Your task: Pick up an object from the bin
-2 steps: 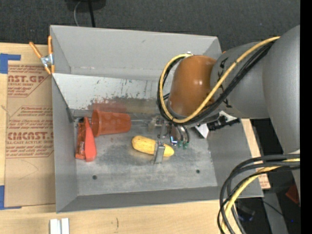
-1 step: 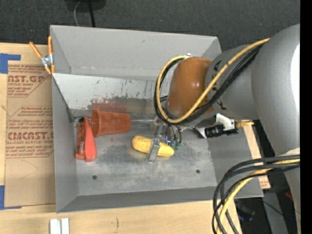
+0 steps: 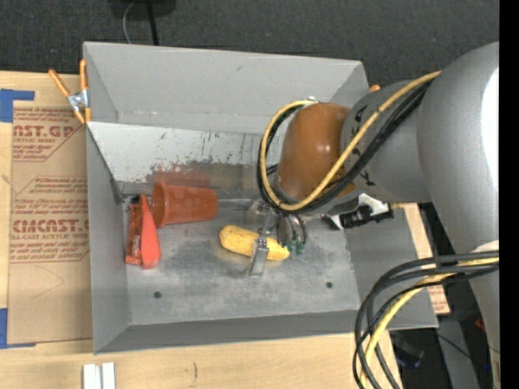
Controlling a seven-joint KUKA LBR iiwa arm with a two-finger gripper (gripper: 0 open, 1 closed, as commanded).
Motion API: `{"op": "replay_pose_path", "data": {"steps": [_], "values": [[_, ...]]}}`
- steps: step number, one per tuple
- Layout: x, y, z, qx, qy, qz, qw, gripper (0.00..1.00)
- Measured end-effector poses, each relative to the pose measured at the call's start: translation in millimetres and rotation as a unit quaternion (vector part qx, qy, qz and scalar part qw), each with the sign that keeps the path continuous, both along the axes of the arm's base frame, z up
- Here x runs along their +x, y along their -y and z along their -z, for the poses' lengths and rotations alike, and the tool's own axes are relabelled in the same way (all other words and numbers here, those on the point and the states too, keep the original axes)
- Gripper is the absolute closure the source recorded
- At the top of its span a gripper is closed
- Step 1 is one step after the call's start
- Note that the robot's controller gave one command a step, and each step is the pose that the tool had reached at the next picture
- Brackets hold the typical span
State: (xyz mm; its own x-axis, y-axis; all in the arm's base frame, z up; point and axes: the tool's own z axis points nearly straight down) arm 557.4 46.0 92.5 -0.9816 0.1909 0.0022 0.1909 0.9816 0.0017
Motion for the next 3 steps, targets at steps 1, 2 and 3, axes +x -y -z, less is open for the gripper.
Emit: {"op": "replay_pose_path", "data": {"steps": [1, 2, 3], "values": [[-1.4, -6, 23, 0.001, 0.0012, 0.166, 0.9862, 1.00], [-1.4, -6, 23, 0.001, 0.0012, 0.166, 0.9861, 1.00], [-11.4, -10, -153, 0.002, 0.0056, 0.150, 0.9887, 1.00]]}}
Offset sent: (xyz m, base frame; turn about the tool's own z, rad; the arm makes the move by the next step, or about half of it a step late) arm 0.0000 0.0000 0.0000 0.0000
